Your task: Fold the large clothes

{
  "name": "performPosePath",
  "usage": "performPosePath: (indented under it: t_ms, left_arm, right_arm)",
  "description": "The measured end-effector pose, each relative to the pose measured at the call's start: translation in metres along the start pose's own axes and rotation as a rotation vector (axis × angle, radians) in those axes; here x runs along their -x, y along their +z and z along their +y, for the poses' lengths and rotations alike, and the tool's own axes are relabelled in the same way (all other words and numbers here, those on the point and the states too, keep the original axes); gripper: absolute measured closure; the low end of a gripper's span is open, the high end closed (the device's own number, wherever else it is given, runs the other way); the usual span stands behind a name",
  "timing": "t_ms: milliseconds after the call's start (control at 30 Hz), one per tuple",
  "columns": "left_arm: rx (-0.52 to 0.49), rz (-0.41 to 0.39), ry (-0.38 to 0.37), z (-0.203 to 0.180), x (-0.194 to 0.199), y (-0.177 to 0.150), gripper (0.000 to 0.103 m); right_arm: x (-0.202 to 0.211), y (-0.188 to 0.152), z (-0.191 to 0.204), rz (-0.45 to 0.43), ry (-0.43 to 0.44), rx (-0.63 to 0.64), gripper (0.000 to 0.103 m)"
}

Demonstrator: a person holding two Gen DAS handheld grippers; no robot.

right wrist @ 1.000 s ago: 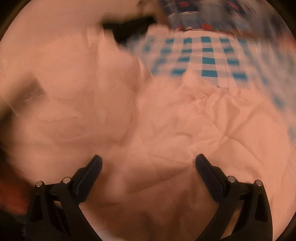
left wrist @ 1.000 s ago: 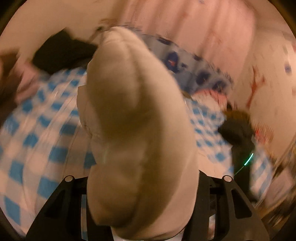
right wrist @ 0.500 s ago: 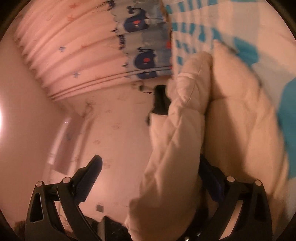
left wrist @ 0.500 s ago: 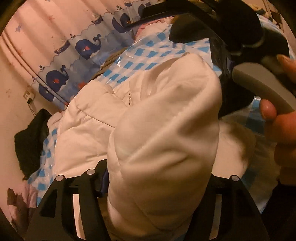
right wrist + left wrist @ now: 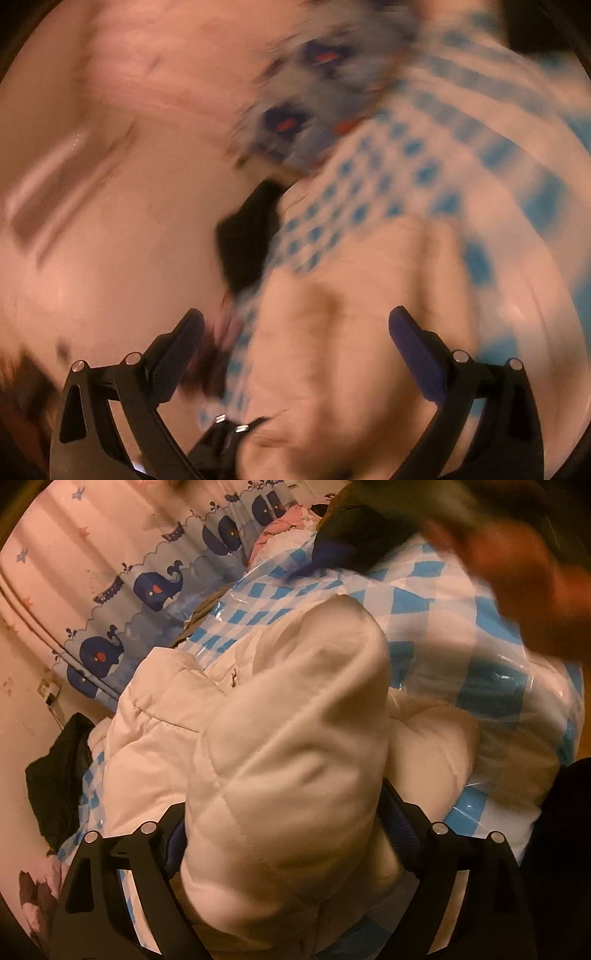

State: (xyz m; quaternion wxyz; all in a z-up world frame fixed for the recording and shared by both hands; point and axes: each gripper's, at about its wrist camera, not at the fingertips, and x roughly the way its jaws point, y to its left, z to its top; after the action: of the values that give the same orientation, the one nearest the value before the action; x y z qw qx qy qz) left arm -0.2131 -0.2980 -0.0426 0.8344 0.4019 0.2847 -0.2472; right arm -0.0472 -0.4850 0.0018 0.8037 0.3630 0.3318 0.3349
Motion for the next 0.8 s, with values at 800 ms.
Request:
performPosePath:
  t_ms: [800]
  left_arm:
    - [0.515, 0.006, -0.325, 0.122, -0.038, -0.014, 0.018]
  right_arm:
    - [-0.005, 0.010, -0.024, 0.123, 0.139, -0.083, 0.007]
